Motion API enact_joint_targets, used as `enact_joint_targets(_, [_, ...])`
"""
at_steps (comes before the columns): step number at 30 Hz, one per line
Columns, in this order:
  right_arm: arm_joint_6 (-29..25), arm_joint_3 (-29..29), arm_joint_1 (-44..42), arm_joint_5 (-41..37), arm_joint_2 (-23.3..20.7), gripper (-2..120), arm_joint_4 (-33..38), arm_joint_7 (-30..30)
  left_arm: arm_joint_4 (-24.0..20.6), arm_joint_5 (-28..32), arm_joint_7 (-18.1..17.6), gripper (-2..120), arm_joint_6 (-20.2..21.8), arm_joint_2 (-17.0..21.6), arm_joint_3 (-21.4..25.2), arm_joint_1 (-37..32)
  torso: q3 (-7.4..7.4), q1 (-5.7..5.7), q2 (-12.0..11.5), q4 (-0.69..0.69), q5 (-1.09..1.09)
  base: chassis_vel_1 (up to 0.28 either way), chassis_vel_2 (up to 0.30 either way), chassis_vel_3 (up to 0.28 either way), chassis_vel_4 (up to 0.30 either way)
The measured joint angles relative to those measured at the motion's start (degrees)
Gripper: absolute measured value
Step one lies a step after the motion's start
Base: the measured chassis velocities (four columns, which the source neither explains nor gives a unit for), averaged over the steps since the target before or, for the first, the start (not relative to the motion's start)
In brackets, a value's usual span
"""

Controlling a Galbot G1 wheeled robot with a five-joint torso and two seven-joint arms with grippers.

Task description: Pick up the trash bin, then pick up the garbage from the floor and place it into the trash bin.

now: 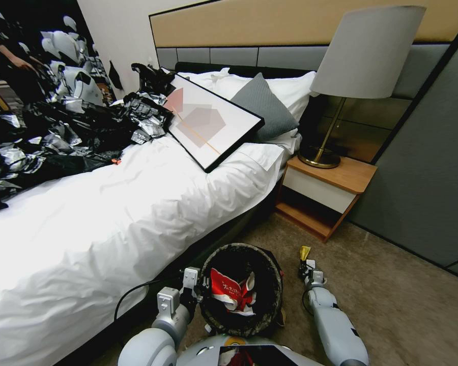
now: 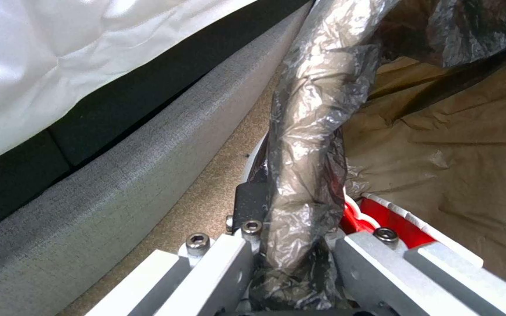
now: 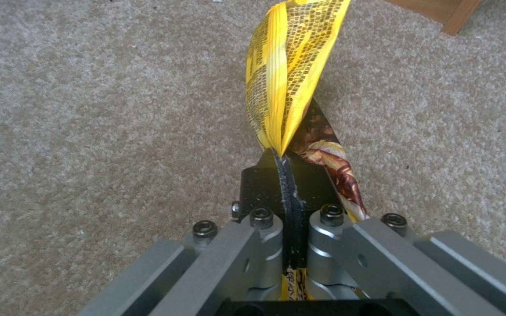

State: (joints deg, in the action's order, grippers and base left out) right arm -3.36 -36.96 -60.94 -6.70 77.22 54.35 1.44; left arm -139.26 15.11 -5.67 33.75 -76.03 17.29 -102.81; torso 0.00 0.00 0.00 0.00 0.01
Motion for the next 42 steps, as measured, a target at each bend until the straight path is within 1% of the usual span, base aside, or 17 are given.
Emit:
enact_joint_targets(13, [-1.11, 0.24, -1.34, -0.03, -0.2, 0, 3.52, -0.57, 0.2, -0.29, -0.02, 0, 0.0, -0.16, -0.82, 0.01, 0.0, 0.0, 0.0, 0.0, 0.0, 0.0, 0.0, 0.0, 0.0])
enact_joint_targets(16, [-3.94, 0.78, -3.53, -1.51, -0.19, 0, 11.31, -0.28, 0.24, -0.34, -0.05, 0, 0.0, -0.15, -1.05, 0.0, 0.0, 0.0, 0.0, -0.01, 0.01, 0.0, 0.0, 0.0, 0.0])
enact_joint_targets(17, [-3.94, 0.78, -3.53, -1.51, -0.19, 0, 11.31, -0.28, 0.24, -0.34, -0.05, 0, 0.0, -0.15, -1.05, 0.0, 0.0, 0.0, 0.0, -0.01, 0.01, 0.0, 0.0, 0.0, 0.0])
enact_joint_targets(20, [-6.63, 1.4, -6.29, -4.17, -0.18, 0, 23.18, 1.78, 0.41, -0.34, -0.06, 0, 0.0, 0.04, -1.13, 0.09, 0.0, 0.0, 0.0, 0.0, -0.02, 0.0, 0.0, 0.0, 0.0])
enact_joint_targets(21, [-6.63, 1.4, -6.29, -4.17, -0.18, 0, 23.18, 1.78, 0.41, -0.34, -0.06, 0, 0.0, 0.04, -1.13, 0.09, 0.0, 0.0, 0.0, 0.0, -0.02, 0.0, 0.0, 0.0, 0.0])
enact_joint_targets(23, [-9.51, 1.87, -7.98, -6.38, -0.11, 0, 30.56, 5.66, 0.57, -0.3, -0.06, 0, 0.0, 0.14, -1.03, 0.25, 0.0, 0.0, 0.0, 0.0, -0.03, 0.0, 0.0, 0.0, 0.0])
enact_joint_targets(24, [-9.51, 1.87, -7.98, -6.38, -0.11, 0, 30.56, 5.66, 0.57, -0.3, -0.06, 0, 0.0, 0.14, -1.03, 0.25, 0.0, 0.0, 0.0, 0.0, -0.03, 0.0, 0.0, 0.0, 0.0])
enact_joint_targets(26, [-13.37, 2.61, -9.55, -8.79, 0.14, 0, 37.94, 11.43, 0.84, -0.13, -0.06, 0, 0.0, 0.09, -0.75, 0.6, 0.0, 0.0, 0.0, 0.0, 0.01, 0.0, 0.0, 0.0, 0.0])
enact_joint_targets(27, [-13.37, 2.61, -9.55, -8.79, 0.14, 0, 37.94, 11.43, 0.84, -0.13, -0.06, 0, 0.0, 0.09, -0.75, 0.6, 0.0, 0.0, 0.0, 0.0, 0.01, 0.0, 0.0, 0.0, 0.0])
enact_joint_targets(29, [-15.86, 3.95, -11.77, -12.68, 0.43, 0, 46.58, 17.8, 1.16, 0.08, -0.06, 0, 0.0, 0.09, -0.46, 0.85, 0.0, 0.0, 0.01, 0.01, -0.03, 0.0, 0.0, 0.0, 0.0])
enact_joint_targets(30, [-15.86, 3.95, -11.77, -12.68, 0.43, 0, 46.58, 17.8, 1.16, 0.08, -0.06, 0, 0.0, 0.09, -0.46, 0.85, 0.0, 0.0, 0.01, 0.01, -0.03, 0.0, 0.0, 0.0, 0.0])
enact_joint_targets(32, [-16.76, 5.33, -14.41, -15.35, 0.64, 0, 53.56, 24.1, 1.25, 0.29, -0.07, 0, 0.0, -0.05, -0.22, 0.91, 0.0, 0.0, 0.01, 0.01, 0.0, 0.0, 0.0, 0.0, 0.0])
enact_joint_targets(33, [-16.76, 5.33, -14.41, -15.35, 0.64, 0, 53.56, 24.1, 1.25, 0.29, -0.07, 0, 0.0, -0.05, -0.22, 0.91, 0.0, 0.0, 0.01, 0.01, 0.0, 0.0, 0.0, 0.0, 0.0])
enact_joint_targets(36, [-17.01, 7.08, -18.01, -16.77, -0.03, 0, 60.9, 30.11, 1.34, 0.54, -0.07, 0, 0.02, -0.09, 0.14, 1.06, 0.0, 0.0, 0.01, 0.0, 0.0, 0.0, 0.0, 0.0, 0.0])
enact_joint_targets(37, [-17.01, 7.08, -18.01, -16.77, -0.03, 0, 60.9, 30.11, 1.34, 0.54, -0.07, 0, 0.02, -0.09, 0.14, 1.06, 0.0, 0.0, 0.01, 0.0, 0.0, 0.0, 0.0, 0.0, 0.0])
enact_joint_targets(39, [-16.2, 8.92, -22.57, -19.38, -1.8, 0, 67.59, 35.73, 1.68, 0.71, -0.07, 0, 0.06, -0.05, 0.3, 1.33, 0.0, 0.0, 0.01, -0.01, -0.01, 0.0, 0.0, 0.0, 0.0])
enact_joint_targets(42, [-15.82, 10.36, -25.44, -20.28, -3.27, 0, 69.62, 37.92, 1.96, 0.71, -0.07, 0, 0.06, -0.13, 0.24, 1.58, -0.01, 0.0, 0.01, -0.01, -0.01, 0.0, 0.0, 0.0, 0.0])
